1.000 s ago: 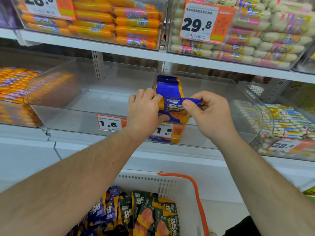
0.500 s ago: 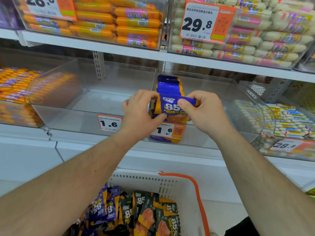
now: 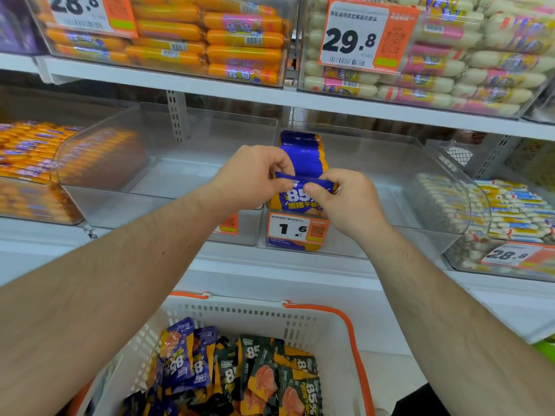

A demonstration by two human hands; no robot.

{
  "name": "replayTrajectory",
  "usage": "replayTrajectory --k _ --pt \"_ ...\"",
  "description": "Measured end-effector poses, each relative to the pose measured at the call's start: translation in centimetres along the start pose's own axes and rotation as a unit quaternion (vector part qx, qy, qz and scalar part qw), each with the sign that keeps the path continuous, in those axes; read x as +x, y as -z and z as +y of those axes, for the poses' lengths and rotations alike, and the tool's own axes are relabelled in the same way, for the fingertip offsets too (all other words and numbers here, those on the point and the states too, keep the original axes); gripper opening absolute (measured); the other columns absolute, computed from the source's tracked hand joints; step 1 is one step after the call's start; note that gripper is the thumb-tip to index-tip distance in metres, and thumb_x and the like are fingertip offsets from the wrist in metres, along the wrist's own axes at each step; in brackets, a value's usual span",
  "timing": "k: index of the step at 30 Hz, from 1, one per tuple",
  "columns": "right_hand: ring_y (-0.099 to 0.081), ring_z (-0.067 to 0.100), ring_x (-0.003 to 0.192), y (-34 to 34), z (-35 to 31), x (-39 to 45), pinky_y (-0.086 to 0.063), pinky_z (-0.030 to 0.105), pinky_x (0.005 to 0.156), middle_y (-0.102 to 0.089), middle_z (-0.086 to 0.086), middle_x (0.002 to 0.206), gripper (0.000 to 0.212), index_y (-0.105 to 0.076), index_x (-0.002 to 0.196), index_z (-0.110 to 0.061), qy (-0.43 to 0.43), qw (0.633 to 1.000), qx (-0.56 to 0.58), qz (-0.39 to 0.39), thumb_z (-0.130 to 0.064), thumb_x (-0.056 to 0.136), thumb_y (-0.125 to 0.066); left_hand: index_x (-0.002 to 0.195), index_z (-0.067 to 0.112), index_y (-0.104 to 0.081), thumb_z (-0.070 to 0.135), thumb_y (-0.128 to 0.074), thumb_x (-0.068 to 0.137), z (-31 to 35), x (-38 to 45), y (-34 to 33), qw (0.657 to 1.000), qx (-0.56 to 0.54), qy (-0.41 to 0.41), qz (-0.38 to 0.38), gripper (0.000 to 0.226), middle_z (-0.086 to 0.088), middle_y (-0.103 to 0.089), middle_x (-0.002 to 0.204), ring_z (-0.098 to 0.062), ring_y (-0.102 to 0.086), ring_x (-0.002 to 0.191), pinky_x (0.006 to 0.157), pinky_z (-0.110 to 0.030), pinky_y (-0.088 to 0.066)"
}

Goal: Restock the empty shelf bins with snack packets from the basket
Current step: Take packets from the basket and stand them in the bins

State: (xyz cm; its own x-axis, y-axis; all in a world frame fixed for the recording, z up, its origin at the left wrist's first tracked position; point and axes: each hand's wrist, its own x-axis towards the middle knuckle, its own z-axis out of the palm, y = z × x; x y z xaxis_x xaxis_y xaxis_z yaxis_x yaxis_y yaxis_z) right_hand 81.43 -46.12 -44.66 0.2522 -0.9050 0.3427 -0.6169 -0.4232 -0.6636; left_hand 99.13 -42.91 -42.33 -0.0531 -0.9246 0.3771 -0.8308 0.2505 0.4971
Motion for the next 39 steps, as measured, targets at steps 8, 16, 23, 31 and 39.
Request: replayTrajectory --k 8,16,23,31,39 --pt "-0.059 0.014 0.096 0.2 0.2 -0.4 -0.048 0.027 0.074 -0.065 0.001 0.102 0.018 -0.068 0.104 -0.017 0.046 0.995 -0.078 0.031 -0.031 0.093 -0.065 0.085 0.030 -0.064 0.030 -0.072 0.085 0.3 -0.2 0.0 0.996 0.084 -0.014 0.013 0.008 0.009 -0.067 0.088 -0.015 -0.061 0.089 0.092 -0.034 -0.044" --pt "-0.048 0.012 0.082 -2.0 2.1 -0.9 -0.040 0.027 0.072 -0.044 -0.003 0.090 0.011 -0.076 0.091 -0.015 0.015 0.995 -0.087 0.040 -0.024 0.085 -0.074 0.104 0.034 -0.073 0.038 -0.065 0.089 -1.5 -1.7 -3.5 0.984 0.165 -0.019 0.058 0.017 0.012 -0.047 0.082 -0.016 -0.047 0.108 0.092 -0.033 -0.024" --pt "-0.053 0.009 0.077 -0.2 1.4 0.0 -0.039 0.025 0.071 -0.051 -0.005 0.088 0.016 -0.068 0.086 -0.024 -0.072 0.993 0.037 0.086 -0.035 0.076 -0.076 0.081 0.018 -0.077 0.019 -0.083 0.074 -1.9 -2.3 -4.6 0.981 0.094 -0.045 0.164 0.009 -0.002 -0.061 0.082 -0.028 -0.056 0.091 0.075 -0.036 -0.045" --pt "-0.072 0.021 0.086 -0.8 0.8 2.0 -0.053 0.044 0.093 -0.076 0.002 0.088 0.102 -0.072 0.100 -0.024 -0.210 0.958 0.012 -0.192 -0.092 0.069 -0.003 0.132 0.028 -0.050 0.046 -0.041 0.099 -1.0 -2.3 -5.4 0.983 -0.005 0.152 0.099 0.038 0.002 -0.069 0.113 -0.022 -0.064 0.100 0.089 -0.037 -0.047" --pt "-0.074 0.022 0.085 -0.3 0.8 1.3 -0.053 0.044 0.093 -0.077 0.000 0.092 0.090 -0.070 0.103 -0.027 -0.219 0.951 0.071 -0.204 -0.092 0.074 -0.015 0.132 0.027 -0.050 0.046 -0.033 0.102 -0.7 -2.3 -5.2 0.980 0.026 0.181 0.072 0.039 -0.009 -0.069 0.111 -0.033 -0.061 0.102 0.087 -0.037 -0.045"
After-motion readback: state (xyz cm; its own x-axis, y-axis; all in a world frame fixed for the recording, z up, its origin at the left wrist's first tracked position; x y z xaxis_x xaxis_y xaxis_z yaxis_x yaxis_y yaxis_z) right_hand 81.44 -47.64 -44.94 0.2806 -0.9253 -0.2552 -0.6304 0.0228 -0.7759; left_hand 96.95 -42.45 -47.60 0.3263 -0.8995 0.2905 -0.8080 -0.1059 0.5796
